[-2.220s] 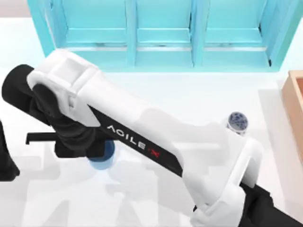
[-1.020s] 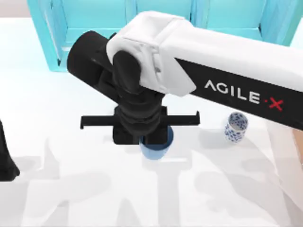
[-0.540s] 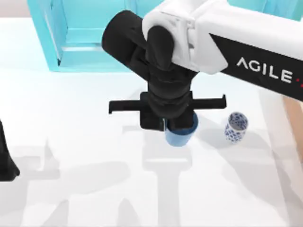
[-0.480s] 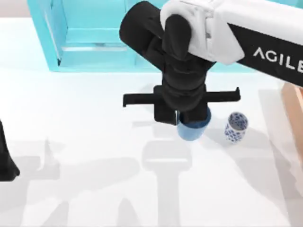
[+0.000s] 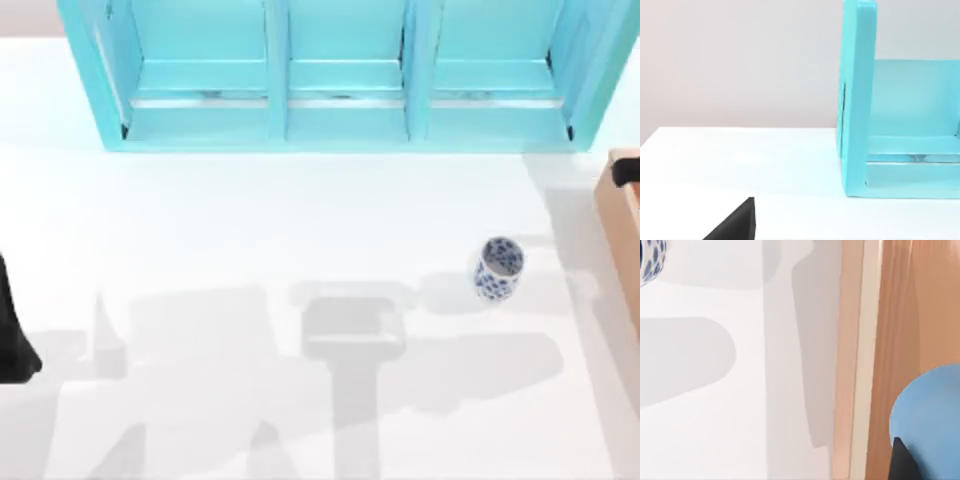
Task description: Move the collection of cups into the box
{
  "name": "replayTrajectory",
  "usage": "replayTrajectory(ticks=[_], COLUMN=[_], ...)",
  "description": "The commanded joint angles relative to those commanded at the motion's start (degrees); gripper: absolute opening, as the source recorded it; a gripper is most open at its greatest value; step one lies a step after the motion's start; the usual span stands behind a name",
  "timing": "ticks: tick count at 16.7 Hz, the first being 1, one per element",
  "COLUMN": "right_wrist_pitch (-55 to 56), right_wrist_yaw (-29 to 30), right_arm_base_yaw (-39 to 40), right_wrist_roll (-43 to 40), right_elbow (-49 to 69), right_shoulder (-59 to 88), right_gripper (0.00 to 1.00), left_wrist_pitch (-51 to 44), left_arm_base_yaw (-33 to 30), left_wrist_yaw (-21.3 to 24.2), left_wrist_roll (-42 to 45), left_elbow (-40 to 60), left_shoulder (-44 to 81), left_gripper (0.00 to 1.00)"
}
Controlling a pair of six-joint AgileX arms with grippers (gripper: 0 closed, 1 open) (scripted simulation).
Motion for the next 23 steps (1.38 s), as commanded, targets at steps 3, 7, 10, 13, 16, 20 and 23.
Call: replayTrajectory(ticks=[3, 7, 10, 13, 16, 20, 23], right_wrist_pitch=[-0.97, -1.46, -1.47, -1.39, 0.88, 8.56, 13.14], right_wrist_yaw=[-1.26, -2.60, -2.79, -2.66, -2.70, -2.73, -2.89], right_arm_base_yaw=[-13.30, -22.83, -23.92, -23.70, -24.10, -25.45, -26.31], right_wrist_roll=[-13.34, -22.90, -23.99, -23.88, -24.36, -25.45, -26.38], right_elbow=[-8.19, -15.53, -16.53, -16.36, -18.58, -25.02, -29.31], right_shoulder=[-9.06, -17.26, -18.30, -18.05, -17.92, -17.25, -16.66], right_gripper=[0.00, 0.00, 0.00, 0.00, 0.00, 0.00, 0.00], left_wrist_pitch=[0.00, 0.00, 0.00, 0.00, 0.00, 0.00, 0.00], left_arm_base_yaw=[0.00, 0.00, 0.00, 0.00, 0.00, 0.00, 0.00], left_wrist_yaw=[0.00, 0.00, 0.00, 0.00, 0.00, 0.00, 0.00], left_wrist_roll=[0.00, 0.00, 0.00, 0.00, 0.00, 0.00, 0.00], left_elbow=[0.00, 0.00, 0.00, 0.00, 0.00, 0.00, 0.00], left_shoulder=[0.00, 0.00, 0.00, 0.00, 0.00, 0.00, 0.00], left_gripper=[1.00, 1.00, 1.00, 1.00, 1.00, 1.00, 1.00])
